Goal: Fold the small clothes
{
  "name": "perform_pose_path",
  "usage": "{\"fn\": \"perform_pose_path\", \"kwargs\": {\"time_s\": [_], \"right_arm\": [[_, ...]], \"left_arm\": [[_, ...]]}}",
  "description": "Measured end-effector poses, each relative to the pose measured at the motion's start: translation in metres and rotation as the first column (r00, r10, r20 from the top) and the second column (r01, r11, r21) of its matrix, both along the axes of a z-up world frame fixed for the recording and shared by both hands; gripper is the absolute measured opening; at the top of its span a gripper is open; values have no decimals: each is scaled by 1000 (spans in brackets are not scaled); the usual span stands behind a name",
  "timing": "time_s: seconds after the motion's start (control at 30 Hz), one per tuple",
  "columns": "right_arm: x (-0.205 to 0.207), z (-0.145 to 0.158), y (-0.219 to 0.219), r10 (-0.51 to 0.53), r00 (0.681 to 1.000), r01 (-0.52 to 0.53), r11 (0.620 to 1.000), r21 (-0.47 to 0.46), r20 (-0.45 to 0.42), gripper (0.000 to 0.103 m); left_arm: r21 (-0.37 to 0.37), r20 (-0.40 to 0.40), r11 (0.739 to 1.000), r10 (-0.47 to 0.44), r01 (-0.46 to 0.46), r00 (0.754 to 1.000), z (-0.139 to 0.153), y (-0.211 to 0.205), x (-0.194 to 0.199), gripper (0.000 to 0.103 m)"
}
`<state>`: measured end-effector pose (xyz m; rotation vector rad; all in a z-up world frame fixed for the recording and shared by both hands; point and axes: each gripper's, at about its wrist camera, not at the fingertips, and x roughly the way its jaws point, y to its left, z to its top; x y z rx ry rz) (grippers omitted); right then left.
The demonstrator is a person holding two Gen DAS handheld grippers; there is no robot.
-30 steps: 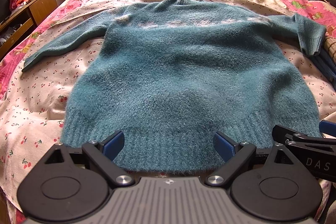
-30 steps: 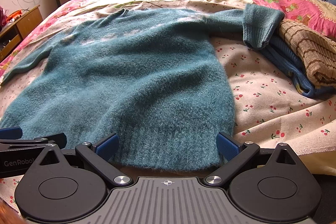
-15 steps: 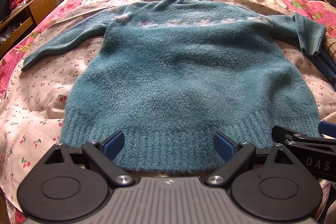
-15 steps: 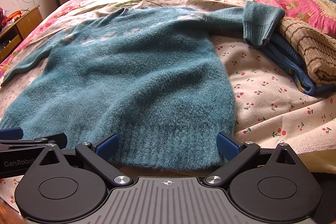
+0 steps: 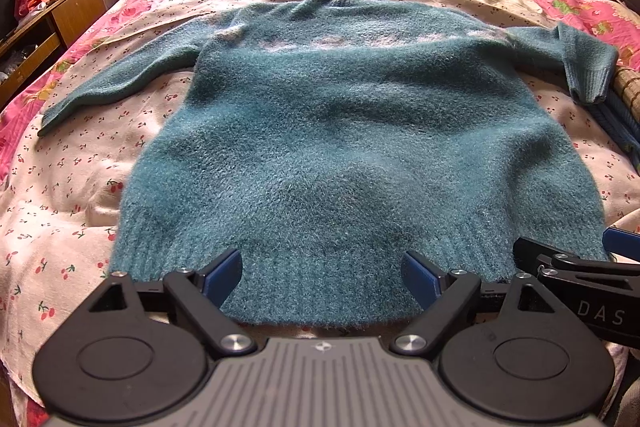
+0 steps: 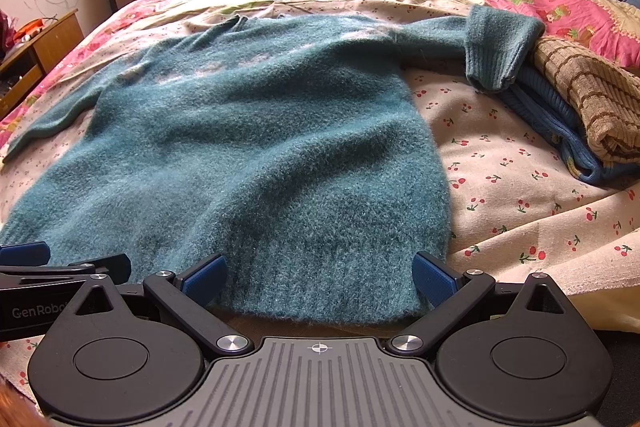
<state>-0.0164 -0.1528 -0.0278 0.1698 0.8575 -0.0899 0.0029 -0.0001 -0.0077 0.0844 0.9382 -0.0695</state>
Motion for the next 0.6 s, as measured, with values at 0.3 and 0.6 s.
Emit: {"fn": "perform_pose_path", "kwargs": {"time_s": [0.3,0.6], "right_arm": [[0,0,0,0,1000,0,1000,1,-4,100],[1,-1,0,0,1000,0,1000,-6,-5,100]], "left_arm": [[0,-3,1000,1,-1,1000,-1,0,0,95],[-7,-6,1000,2,-2,1000,-1,2,1,95]]}}
